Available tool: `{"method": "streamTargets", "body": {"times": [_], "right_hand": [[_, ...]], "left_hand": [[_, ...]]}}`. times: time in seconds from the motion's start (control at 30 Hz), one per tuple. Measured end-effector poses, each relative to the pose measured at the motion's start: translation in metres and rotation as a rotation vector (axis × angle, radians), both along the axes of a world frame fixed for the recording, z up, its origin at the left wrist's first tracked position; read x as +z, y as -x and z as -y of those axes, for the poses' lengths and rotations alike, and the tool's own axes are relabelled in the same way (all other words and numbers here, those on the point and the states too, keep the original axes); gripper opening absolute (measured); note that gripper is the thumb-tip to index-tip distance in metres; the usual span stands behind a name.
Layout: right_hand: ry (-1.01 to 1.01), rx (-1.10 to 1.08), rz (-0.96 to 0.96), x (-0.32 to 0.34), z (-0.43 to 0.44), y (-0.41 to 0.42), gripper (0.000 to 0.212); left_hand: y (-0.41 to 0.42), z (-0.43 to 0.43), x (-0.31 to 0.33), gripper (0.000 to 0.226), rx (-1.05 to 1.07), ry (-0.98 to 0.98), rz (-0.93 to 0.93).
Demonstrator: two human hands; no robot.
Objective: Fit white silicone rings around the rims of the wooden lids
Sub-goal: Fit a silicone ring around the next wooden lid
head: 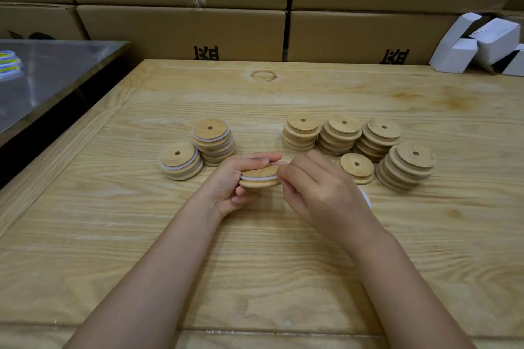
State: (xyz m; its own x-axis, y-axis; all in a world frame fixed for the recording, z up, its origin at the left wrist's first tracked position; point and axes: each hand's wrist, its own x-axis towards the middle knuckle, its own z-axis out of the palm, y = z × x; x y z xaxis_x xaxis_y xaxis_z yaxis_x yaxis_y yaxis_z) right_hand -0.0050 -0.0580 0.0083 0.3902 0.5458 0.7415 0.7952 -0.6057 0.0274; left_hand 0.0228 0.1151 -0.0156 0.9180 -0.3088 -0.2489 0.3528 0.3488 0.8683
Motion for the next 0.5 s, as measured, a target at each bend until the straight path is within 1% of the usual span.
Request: {"method": "streamTargets", "body": {"times": [0.1, 0.2, 0.3, 0.5], "right_hand": [[-0.020, -0.013, -0.012, -0.0008, 0.0035, -0.0019, 0.008], [-0.087, -0.029, -0.043, -0.0018, 0.0067, -0.0042, 0.008], [-0.151, -0.030, -0.066, -0.0041, 0.0025, -0.0031, 0.008], [-0.159, 0.013, -0.070, -0.0073, -0.0019, -0.0027, 0.008]], "left_hand": [[-0.0009, -0.0028, -0.0011, 0.025, 0.045, 0.079, -0.041], [-0.0017, -0.0064, -0.0017, 0.024, 0.066, 0.150, -0.068], [0.0007, -0.0059, -0.0002, 0.027, 0.021, 0.128, -0.061], [0.0039, -0.0027, 0.0017, 0.025, -0.018, 0.050, -0.026]]}}
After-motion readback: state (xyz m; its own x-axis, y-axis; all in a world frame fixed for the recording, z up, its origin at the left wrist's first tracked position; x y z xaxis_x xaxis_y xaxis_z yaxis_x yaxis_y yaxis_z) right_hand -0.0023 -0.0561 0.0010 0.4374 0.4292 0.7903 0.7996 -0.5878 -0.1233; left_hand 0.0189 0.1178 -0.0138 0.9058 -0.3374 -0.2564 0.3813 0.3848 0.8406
